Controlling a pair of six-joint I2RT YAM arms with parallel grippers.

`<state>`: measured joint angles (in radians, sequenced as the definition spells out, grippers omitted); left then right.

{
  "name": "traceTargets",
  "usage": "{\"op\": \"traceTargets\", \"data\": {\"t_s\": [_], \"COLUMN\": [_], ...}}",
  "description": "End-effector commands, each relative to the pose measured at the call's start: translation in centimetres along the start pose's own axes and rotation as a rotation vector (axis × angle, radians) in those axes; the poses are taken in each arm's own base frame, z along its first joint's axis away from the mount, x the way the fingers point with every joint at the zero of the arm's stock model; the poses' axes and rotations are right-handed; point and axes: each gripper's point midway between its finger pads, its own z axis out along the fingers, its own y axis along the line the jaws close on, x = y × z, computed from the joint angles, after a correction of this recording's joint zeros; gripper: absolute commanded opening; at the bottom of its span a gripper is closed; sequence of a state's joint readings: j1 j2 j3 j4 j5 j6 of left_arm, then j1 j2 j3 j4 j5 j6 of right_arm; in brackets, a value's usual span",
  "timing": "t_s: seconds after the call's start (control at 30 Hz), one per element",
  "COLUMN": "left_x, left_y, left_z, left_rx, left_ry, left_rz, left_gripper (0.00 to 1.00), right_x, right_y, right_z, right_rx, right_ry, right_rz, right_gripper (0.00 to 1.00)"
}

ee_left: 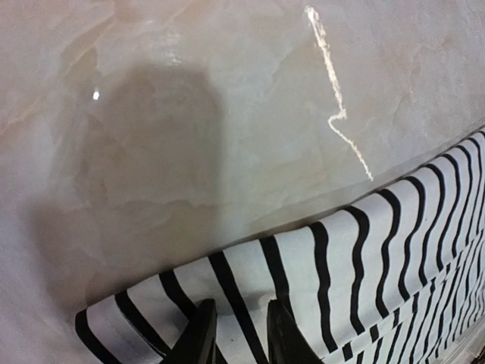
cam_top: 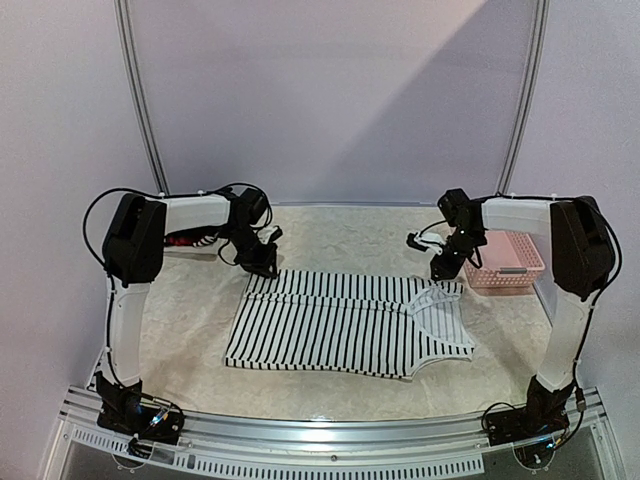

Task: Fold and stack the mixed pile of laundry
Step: Adjust the 1/3-folded tank top at the center of the board.

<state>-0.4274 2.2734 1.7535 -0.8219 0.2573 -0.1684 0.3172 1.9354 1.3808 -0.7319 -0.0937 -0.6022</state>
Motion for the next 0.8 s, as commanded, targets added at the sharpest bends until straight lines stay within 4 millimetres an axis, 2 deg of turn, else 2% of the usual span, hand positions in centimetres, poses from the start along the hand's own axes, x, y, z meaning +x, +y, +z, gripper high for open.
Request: {"op": "traceTargets", "data": {"t_s": [0.0, 0.2, 0.37, 0.43, 0.57, 0.63, 0.67, 0.77], "left_x": [1.8, 3.4, 3.2, 2.5, -0.2, -1.6, -2.4, -4.0], "left_y": [2.4, 5.0, 7.0, 7.9, 9.1, 9.3, 9.3, 8.8], "left_z": [1.5, 1.7, 1.9, 1.7, 0.9, 0.7, 0.5, -0.4], "left_rx": [-0.052, -0.089, -0.107, -0.109, -0.102, -0.104, -0.104, -0.083], "left_ry": [0.067, 0.105, 0.111, 0.094, 0.030, 0.007, -0.005, -0.040], "left_rz": [-0.074, -0.127, -0.178, -0.204, -0.220, -0.209, -0.205, -0.199], "left_gripper": [0.25, 0.22, 0.21, 0.21, 0.21, 0.20, 0.21, 0.21], "right_x": [2.7, 4.4, 1.9, 0.7, -2.0, -3.1, -3.7, -4.6], "right_y": [0.1, -0.5, -1.8, -2.4, -3.3, -3.7, -3.2, -3.4], "right_z": [2.0, 3.9, 4.8, 5.2, 5.9, 6.4, 6.6, 6.7], "right_rx": [0.013, 0.044, 0.041, 0.046, 0.046, 0.048, 0.017, 0.005], "right_ry": [0.083, 0.168, 0.144, 0.134, 0.111, 0.105, 0.090, 0.081], "right_rz": [0.006, -0.003, 0.007, 0.003, -0.004, -0.004, -0.002, 0.012], "right_gripper": [0.19, 0.20, 0.20, 0.20, 0.20, 0.20, 0.20, 0.20]}}
